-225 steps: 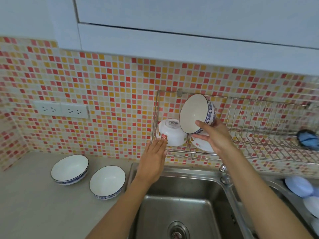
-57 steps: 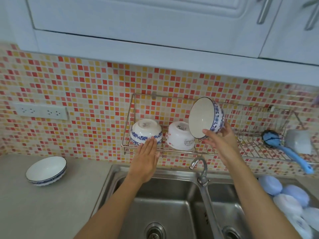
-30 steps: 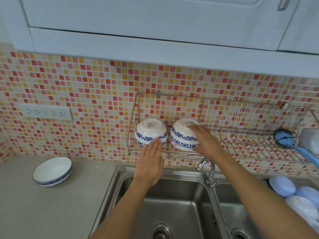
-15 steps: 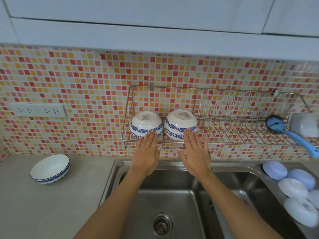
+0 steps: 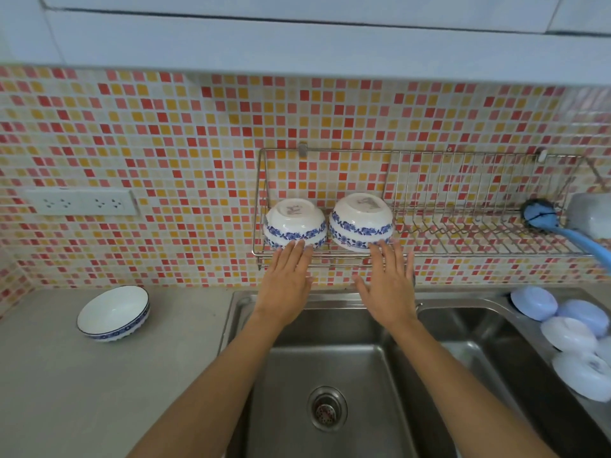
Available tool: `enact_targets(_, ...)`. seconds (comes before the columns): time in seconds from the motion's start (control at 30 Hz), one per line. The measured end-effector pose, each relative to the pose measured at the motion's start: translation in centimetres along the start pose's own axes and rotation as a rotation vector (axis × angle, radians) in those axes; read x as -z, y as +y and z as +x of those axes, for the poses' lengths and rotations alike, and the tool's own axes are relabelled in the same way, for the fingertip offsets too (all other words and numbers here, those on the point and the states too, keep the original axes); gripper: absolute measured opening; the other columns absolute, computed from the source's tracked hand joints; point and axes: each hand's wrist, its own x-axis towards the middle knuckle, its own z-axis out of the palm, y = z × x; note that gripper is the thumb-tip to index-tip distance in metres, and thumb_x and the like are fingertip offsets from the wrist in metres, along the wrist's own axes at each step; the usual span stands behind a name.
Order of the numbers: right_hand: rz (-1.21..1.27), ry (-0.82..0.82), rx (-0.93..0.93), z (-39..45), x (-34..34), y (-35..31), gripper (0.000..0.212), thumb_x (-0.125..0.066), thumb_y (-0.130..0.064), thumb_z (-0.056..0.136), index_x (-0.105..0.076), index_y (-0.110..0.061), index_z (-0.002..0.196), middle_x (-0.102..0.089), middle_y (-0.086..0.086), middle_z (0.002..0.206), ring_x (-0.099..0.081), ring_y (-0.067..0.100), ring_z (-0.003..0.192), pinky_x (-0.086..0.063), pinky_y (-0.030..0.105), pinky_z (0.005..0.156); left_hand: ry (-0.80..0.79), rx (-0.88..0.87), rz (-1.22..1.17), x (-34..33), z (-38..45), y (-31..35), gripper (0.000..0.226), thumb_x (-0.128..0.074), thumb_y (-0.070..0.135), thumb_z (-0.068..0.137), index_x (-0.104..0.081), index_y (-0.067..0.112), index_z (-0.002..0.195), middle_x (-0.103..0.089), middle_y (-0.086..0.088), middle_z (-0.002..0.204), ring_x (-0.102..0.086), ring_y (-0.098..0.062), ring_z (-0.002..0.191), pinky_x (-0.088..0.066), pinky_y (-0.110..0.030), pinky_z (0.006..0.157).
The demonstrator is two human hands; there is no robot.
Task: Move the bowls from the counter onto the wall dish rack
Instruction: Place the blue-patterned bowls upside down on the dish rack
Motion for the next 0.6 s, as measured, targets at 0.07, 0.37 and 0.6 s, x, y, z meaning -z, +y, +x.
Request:
enact_targets(0.07,0.068,-0.010,-0.070,-0.3,0.1,-1.2,0.078,-0.048,-0.053,0.094,-0.019,-0.010,0.153,-0.011,0.014,0.163,0.001,0.032,0.151,0.001,0.049,0.118,0.011,-0.020,-0.058,0.1,-0.9,-1.6,0.059,-0.026,0.040,0.101,-0.003,0.017,0.151,0.004,0.000,0.157,0.008,-0.016,0.145,0.009,-0.036,0.116)
enact_targets(0.37,0.503,0.076,0.183,-6.4,-4.4,-17.3,0.053,-0.069,-0.014,0.085,-0.054,-0.013,0.135,-0.044,0.007,0.145,-0.035,0.021,0.137,-0.037,0.041,0.109,-0.041,0.053,-0.130,-0.3,-10.8,-18.2,0.050,-0.027,0.035,0.098,-0.032,0.017,0.145,-0.033,-0.004,0.152,-0.024,-0.021,0.143,-0.007,-0.046,0.116)
enact_targets(0.6,0.598,-0.289,0.152,-7.0,-10.3,-32.5,0.046,-0.063,-0.022,0.087,-0.055,-0.016,0.132,-0.058,0.004,0.128,-0.056,0.025,0.120,-0.044,0.036,0.101,-0.068,0.437,-0.180,-3.1,-16.0,-32.9,0.046,-0.036,0.026,0.094,-0.044,0.012,0.137,-0.038,-0.014,0.149,-0.032,-0.033,0.138,-0.017,-0.050,0.115)
